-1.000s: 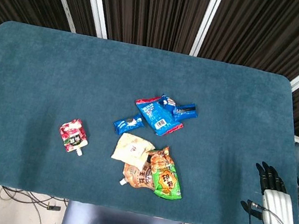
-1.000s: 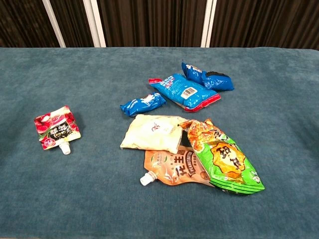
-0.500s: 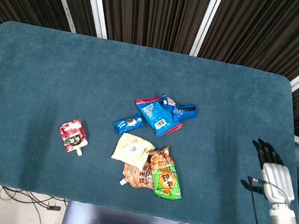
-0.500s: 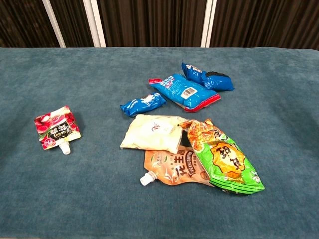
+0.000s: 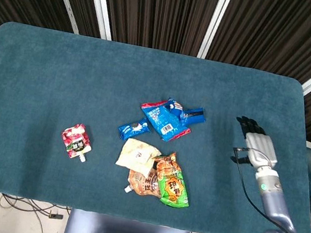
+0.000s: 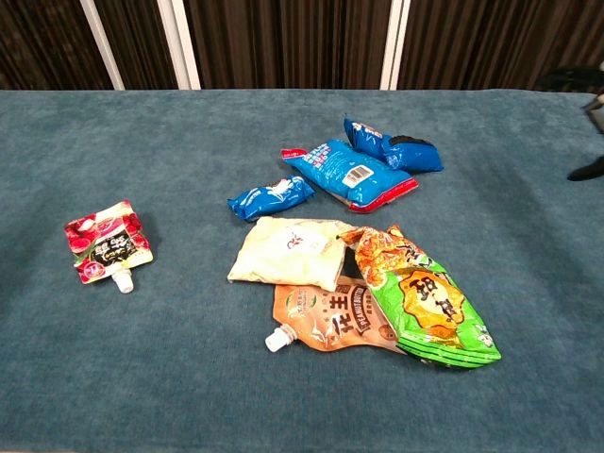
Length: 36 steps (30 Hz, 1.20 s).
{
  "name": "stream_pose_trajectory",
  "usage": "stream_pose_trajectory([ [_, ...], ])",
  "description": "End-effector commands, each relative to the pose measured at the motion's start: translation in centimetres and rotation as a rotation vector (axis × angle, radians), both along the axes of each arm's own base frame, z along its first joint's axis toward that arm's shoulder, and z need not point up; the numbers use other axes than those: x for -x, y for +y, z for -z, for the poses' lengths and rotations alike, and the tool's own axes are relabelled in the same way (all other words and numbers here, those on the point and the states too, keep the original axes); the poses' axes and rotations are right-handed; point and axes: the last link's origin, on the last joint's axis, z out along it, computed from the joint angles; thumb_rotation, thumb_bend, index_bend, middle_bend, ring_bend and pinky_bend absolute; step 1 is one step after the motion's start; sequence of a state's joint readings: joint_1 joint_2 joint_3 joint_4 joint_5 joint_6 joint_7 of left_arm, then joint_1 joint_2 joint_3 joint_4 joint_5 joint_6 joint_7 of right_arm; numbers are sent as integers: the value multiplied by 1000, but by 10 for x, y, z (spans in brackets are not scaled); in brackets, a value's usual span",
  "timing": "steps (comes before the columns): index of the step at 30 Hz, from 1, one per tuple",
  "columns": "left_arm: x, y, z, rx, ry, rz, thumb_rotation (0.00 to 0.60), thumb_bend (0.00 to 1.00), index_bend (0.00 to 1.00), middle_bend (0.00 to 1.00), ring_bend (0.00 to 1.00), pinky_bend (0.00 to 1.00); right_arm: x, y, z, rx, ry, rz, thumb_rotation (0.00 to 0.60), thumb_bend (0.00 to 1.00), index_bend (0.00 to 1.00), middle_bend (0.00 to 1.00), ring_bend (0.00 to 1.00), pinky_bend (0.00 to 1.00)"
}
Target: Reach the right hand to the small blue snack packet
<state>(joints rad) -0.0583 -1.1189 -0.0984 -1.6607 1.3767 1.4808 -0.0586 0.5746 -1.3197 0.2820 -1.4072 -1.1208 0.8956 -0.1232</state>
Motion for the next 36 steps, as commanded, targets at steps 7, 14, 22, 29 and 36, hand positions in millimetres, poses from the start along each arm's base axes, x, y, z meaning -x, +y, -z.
stream_pose_trajectory([
  [7, 2, 3, -1, 0, -9, -11, 600, 469, 118, 43, 122, 66, -36, -44, 46, -8, -1, 7, 600, 108, 96, 95, 47, 166],
  [14, 4, 4, -2, 4, -16, -18, 600, 469, 117, 43, 122, 66, -46, -55, 71, -27, 7, 8, 600, 108, 116, 112, 47, 166],
  [22, 4, 4, -2, 7, -19, -20, 600, 469, 116, 43, 122, 66, -56, -62, 97, -40, 12, -13, 600, 116, 147, 116, 47, 166],
  [29, 6, 3, -4, 0, -23, -32, 600, 469, 113, 43, 122, 66, -62, -67, 116, -51, 13, -37, 600, 148, 175, 140, 52, 166],
  [36, 7, 2, -3, 1, -22, -35, 600, 469, 112, 43, 122, 66, -66, -70, 125, -48, 6, -55, 600, 199, 208, 154, 54, 166],
])
